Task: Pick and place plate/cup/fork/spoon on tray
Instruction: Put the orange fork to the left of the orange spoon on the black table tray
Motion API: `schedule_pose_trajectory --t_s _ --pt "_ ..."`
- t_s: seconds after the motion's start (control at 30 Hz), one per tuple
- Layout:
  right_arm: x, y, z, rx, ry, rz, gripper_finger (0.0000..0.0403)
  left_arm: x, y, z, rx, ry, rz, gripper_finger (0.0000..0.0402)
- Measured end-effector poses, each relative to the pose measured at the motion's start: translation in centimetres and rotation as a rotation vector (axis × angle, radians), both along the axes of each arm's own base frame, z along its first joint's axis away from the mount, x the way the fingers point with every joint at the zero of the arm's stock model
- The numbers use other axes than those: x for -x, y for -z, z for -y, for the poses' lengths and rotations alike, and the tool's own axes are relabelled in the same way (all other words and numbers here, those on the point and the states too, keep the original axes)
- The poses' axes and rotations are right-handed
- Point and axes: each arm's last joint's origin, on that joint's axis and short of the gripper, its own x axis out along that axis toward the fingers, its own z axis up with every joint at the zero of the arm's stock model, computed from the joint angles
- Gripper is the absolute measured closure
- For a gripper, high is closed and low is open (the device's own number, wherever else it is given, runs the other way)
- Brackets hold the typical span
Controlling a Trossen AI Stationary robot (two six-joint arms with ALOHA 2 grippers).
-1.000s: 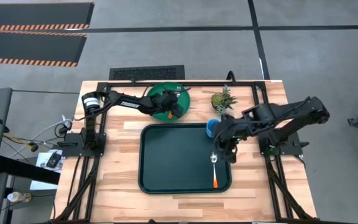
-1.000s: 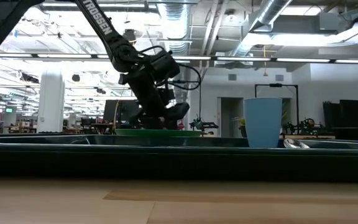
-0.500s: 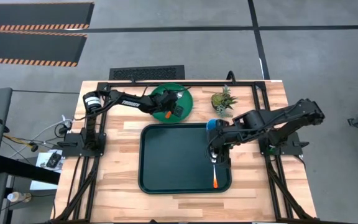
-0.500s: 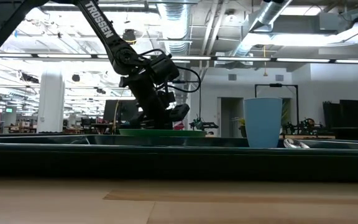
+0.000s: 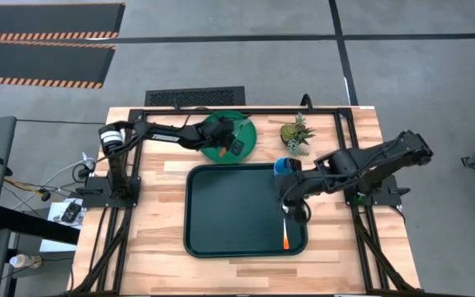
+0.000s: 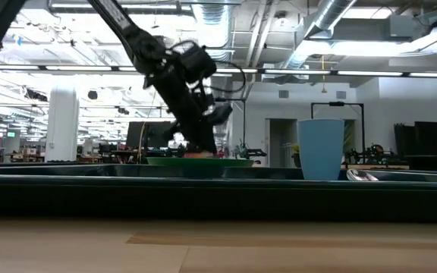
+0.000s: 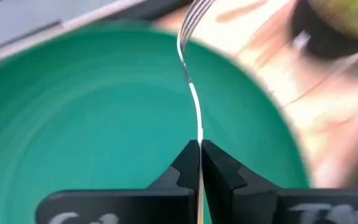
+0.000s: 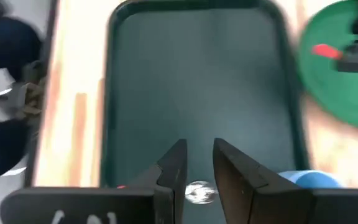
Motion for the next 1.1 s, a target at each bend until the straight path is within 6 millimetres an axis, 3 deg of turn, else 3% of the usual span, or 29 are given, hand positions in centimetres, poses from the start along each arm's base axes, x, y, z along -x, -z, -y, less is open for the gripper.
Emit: schedule_pose_trajectory --t_s 0.13,0.23,0.4,0.53,0.67,0.77,0.97,1.1 --pt "1.4 -1.2 1.0 0.081 0.14 0.069 0.03 0.5 -3.2 1.2 -0.032 0.024 0.056 0.04" --pt "3.7 -2.5 1.9 0.134 0.254 0.131 0.03 1.0 -5.8 2.8 -0.044 0.072 0.114 0.04" --pt "8.4 -3.3 2.8 0.127 0.384 0.295 0.03 1.9 -11.3 7.2 -0.106 0.233 0.351 0.0401" --pt "10.6 -2.3 3.2 0.08 0.425 0.406 0.03 3.2 -13.4 11.2 -0.172 0.352 0.54 0.0401" --pt "10.1 -1.2 2.9 0.059 0.377 0.541 0.0287 4.0 -13.7 14.4 -0.214 0.405 0.736 0.0401" --pt "8.9 -0.7 2.8 0.095 0.337 0.646 0.0256 4.0 -13.0 16.1 -0.219 0.44 0.857 0.0401" --pt "5.6 -0.7 3.2 0.199 0.338 0.777 0.0169 3.6 -11.7 18.1 -0.207 0.47 1.022 0.0401" --pt "3.3 -0.4 3.5 0.269 0.346 0.816 0.0145 2.9 -10.8 19.2 -0.214 0.482 1.05 0.0401"
